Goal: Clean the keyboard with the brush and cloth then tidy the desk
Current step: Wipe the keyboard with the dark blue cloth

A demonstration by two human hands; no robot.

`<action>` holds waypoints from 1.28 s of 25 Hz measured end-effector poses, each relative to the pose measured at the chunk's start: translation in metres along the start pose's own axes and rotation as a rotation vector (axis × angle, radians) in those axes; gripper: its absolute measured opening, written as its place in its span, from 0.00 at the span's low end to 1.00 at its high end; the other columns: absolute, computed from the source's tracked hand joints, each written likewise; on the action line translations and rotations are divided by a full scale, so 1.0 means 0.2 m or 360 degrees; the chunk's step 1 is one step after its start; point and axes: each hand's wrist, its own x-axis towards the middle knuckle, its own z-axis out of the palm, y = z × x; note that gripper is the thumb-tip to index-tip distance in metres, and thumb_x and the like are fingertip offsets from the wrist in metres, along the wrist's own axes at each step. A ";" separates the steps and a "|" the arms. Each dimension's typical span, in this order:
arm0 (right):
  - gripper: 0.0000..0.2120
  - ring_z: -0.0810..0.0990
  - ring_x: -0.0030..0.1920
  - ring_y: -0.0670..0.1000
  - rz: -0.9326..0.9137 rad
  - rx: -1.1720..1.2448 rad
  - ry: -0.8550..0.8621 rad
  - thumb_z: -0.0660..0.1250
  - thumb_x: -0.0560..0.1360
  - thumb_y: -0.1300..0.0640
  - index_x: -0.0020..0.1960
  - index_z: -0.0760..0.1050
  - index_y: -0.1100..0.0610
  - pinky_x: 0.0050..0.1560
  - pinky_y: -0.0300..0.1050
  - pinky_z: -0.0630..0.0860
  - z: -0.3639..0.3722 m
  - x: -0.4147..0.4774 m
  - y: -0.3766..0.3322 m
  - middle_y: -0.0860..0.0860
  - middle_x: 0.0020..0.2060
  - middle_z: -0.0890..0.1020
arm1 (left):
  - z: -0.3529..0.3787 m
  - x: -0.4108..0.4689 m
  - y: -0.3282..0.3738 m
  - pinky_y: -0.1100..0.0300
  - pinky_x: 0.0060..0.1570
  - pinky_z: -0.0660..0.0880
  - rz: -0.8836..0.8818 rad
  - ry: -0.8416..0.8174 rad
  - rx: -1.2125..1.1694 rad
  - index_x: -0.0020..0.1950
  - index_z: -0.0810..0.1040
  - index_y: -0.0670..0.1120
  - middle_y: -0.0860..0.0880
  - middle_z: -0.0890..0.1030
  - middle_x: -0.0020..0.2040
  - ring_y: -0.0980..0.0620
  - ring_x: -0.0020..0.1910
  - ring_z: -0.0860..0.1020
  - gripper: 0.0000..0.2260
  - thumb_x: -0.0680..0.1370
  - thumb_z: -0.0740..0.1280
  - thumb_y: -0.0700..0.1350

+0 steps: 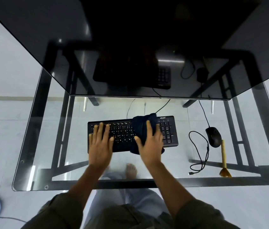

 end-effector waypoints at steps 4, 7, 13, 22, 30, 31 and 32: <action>0.28 0.67 0.67 0.61 -0.0315 -0.0242 -0.0026 0.62 0.81 0.49 0.79 0.57 0.47 0.68 0.59 0.71 0.03 0.03 0.07 0.62 0.71 0.65 | -0.01 -0.02 -0.19 0.41 0.77 0.52 0.0154 -0.0138 0.0260 0.81 0.51 0.50 0.47 0.50 0.81 0.46 0.81 0.45 0.26 0.83 0.45 0.57; 0.27 0.69 0.63 0.61 -0.0157 -0.0210 0.0147 0.61 0.82 0.52 0.79 0.58 0.49 0.64 0.60 0.74 -0.09 0.10 0.35 0.64 0.66 0.68 | 0.00 -0.02 -0.18 0.43 0.77 0.50 0.0152 -0.0144 0.0316 0.81 0.51 0.49 0.46 0.50 0.81 0.46 0.81 0.45 0.26 0.84 0.45 0.56; 0.24 0.70 0.63 0.65 0.0044 -0.0116 0.0357 0.62 0.81 0.56 0.76 0.65 0.55 0.62 0.59 0.74 -0.03 0.11 0.24 0.66 0.66 0.69 | 0.01 -0.03 -0.17 0.43 0.78 0.48 0.0137 -0.0167 0.0336 0.81 0.50 0.48 0.45 0.50 0.82 0.45 0.81 0.44 0.26 0.84 0.44 0.56; 0.25 0.72 0.57 0.63 -0.0040 -0.0358 0.0296 0.63 0.80 0.57 0.77 0.64 0.54 0.57 0.60 0.77 -0.17 0.28 0.35 0.65 0.61 0.73 | -0.01 -0.02 -0.17 0.42 0.78 0.50 0.0135 -0.0219 0.0294 0.81 0.49 0.49 0.46 0.49 0.82 0.46 0.81 0.43 0.27 0.84 0.43 0.57; 0.25 0.69 0.63 0.60 -0.0252 -0.0210 0.0142 0.62 0.81 0.55 0.77 0.65 0.51 0.64 0.54 0.75 0.05 0.15 0.03 0.61 0.68 0.69 | 0.00 -0.04 -0.15 0.46 0.78 0.46 0.0244 -0.0308 0.0095 0.81 0.46 0.48 0.48 0.45 0.82 0.49 0.80 0.40 0.28 0.84 0.44 0.58; 0.25 0.69 0.63 0.58 -0.0407 -0.0145 0.0045 0.63 0.81 0.54 0.77 0.64 0.50 0.64 0.53 0.75 0.16 0.11 -0.26 0.60 0.69 0.69 | -0.12 -0.04 -0.30 0.47 0.77 0.46 0.0145 -0.0259 0.0001 0.81 0.46 0.47 0.48 0.45 0.82 0.50 0.80 0.41 0.29 0.84 0.46 0.58; 0.26 0.70 0.63 0.58 -0.0560 -0.0146 -0.0045 0.63 0.80 0.54 0.77 0.64 0.49 0.64 0.52 0.75 0.23 0.07 -0.45 0.59 0.69 0.69 | -0.20 -0.05 -0.36 0.48 0.77 0.47 0.0049 -0.0206 -0.0056 0.81 0.45 0.46 0.47 0.46 0.82 0.50 0.80 0.41 0.30 0.83 0.47 0.58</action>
